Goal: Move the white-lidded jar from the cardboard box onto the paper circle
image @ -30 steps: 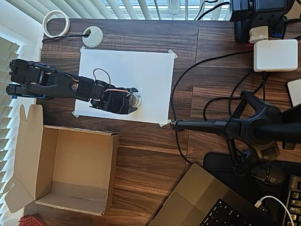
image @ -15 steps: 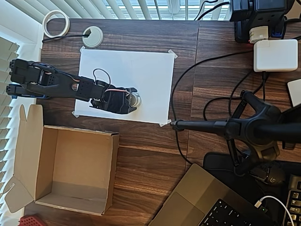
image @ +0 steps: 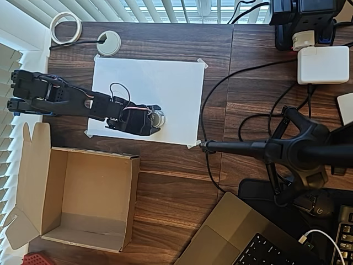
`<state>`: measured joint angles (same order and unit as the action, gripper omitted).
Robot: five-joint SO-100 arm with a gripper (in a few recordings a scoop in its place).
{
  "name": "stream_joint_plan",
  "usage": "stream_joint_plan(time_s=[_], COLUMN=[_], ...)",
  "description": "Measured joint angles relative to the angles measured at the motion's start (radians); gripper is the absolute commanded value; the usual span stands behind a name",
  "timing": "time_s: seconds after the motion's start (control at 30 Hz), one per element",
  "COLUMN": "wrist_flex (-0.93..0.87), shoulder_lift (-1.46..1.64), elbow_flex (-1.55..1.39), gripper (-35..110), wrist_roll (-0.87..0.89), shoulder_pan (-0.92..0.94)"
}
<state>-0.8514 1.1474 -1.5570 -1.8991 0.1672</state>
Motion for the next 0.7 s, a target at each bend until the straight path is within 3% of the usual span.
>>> stream_joint_plan(time_s=[0.33, 0.7], wrist_flex=[0.0, 0.021], shoulder_lift=[0.0, 0.0], elbow_flex=[0.0, 0.002], gripper=[38, 43], wrist_roll=[0.012, 0.012], shoulder_pan=[0.0, -0.005])
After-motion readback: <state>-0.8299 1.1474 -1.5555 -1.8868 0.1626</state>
